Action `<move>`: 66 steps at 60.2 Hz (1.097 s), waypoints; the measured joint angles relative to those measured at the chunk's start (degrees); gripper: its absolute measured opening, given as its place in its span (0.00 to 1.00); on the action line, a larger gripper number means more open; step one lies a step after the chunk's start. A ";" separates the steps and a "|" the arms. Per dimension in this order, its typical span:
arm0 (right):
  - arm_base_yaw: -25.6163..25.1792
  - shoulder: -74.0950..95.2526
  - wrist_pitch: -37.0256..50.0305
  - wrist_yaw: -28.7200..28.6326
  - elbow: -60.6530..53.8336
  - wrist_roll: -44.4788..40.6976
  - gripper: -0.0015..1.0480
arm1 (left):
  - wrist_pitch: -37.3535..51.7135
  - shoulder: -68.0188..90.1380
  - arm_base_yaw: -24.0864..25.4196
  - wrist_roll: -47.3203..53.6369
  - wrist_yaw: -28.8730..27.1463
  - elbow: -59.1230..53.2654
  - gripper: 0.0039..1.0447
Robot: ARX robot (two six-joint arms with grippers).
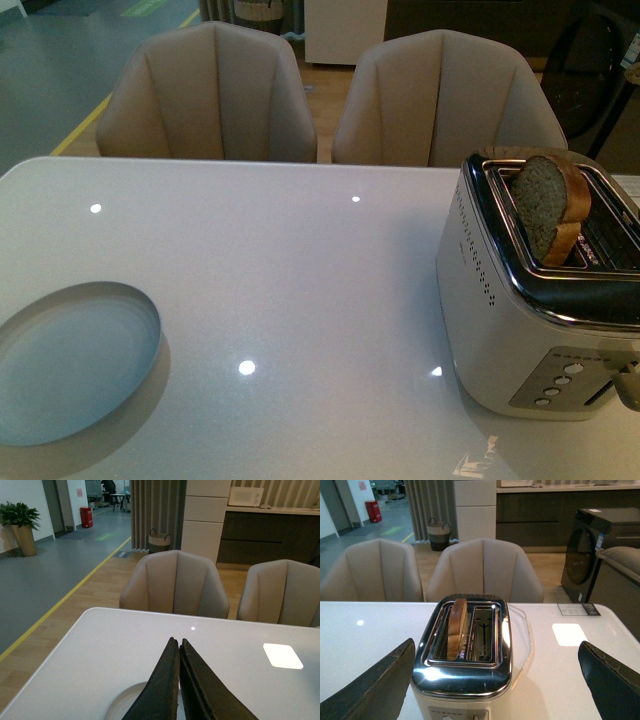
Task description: Left arm holds plate, right arm toasts bread
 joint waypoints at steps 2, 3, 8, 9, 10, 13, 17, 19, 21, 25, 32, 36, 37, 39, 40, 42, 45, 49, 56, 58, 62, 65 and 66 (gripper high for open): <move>0.00 0.00 0.00 0.00 0.00 0.00 0.91 | -0.83 -0.79 0.00 0.00 0.00 -0.02 0.03; 0.00 0.00 0.02 0.00 0.00 0.00 0.91 | -1.03 -1.01 0.00 0.00 0.00 -0.02 0.03; 0.00 0.00 0.00 0.00 0.00 0.00 0.91 | -2.73 -2.71 0.00 0.00 0.00 0.00 0.03; 0.00 0.00 0.02 0.00 0.00 -0.02 0.91 | -3.06 -3.06 0.00 0.00 0.00 -0.02 0.03; 0.00 0.00 0.00 0.00 0.00 0.00 0.91 | -3.41 -3.41 0.00 0.00 0.00 -0.02 0.03; 0.00 0.00 0.02 0.00 0.00 0.00 0.91 | -4.24 -4.24 0.00 0.00 0.00 -0.02 0.03; 0.00 0.00 0.00 0.00 0.00 0.00 0.91 | -5.31 -5.29 0.00 0.00 0.00 -0.02 0.03; 0.00 0.00 0.02 0.00 0.00 0.00 0.91 | -5.86 -5.88 0.00 0.00 0.00 0.00 0.03; 0.00 0.00 0.00 0.00 0.00 0.00 0.91 | -6.27 -6.29 0.00 0.00 0.00 0.00 0.03; 0.00 0.00 0.00 0.00 0.00 0.00 0.91 | -7.19 -7.17 0.00 0.00 0.00 0.00 0.03; 0.00 0.00 0.02 0.00 0.00 0.00 0.91 | -16.83 -15.45 0.00 0.00 0.00 0.00 0.03; 0.00 0.00 0.02 0.00 -0.02 0.00 0.91 | -17.27 -16.81 0.00 0.02 0.00 0.00 0.03; 0.00 0.00 0.02 0.00 0.00 -0.02 0.91 | -17.31 -16.87 0.00 0.02 0.00 0.00 0.03; 0.00 0.00 0.02 0.00 0.00 0.00 0.91 | -17.33 -16.98 0.00 0.00 0.00 0.00 0.03; 0.00 0.00 0.00 0.00 0.00 0.00 0.91 | -17.35 -17.03 0.00 0.02 0.00 0.00 0.03; 0.00 0.00 0.02 0.00 0.00 0.00 0.91 | -17.42 -17.07 0.00 0.00 0.00 0.00 0.03; 0.00 0.00 0.00 0.00 0.00 0.00 0.91 | -17.44 -17.07 0.00 0.02 0.00 0.00 0.03; 0.00 0.00 0.00 0.00 0.00 0.00 0.91 | -17.44 -17.09 0.00 0.02 0.00 0.00 0.03; 0.00 0.00 0.00 0.00 0.00 0.00 0.91 | -17.44 -17.09 0.00 0.00 0.00 0.00 0.11; 0.00 0.00 0.00 0.00 0.00 0.00 0.91 | -17.44 -17.09 0.00 0.00 0.00 0.02 0.16; 0.00 0.00 0.00 0.00 0.00 0.00 0.91 | -17.44 -17.09 0.00 0.00 0.00 0.00 0.28; 0.00 0.00 0.00 0.00 0.00 0.00 0.91 | -17.44 -17.09 0.00 0.00 0.00 0.00 0.38; 0.00 0.00 0.00 0.00 0.00 0.00 0.91 | -17.44 -17.09 0.00 0.00 0.00 0.00 0.40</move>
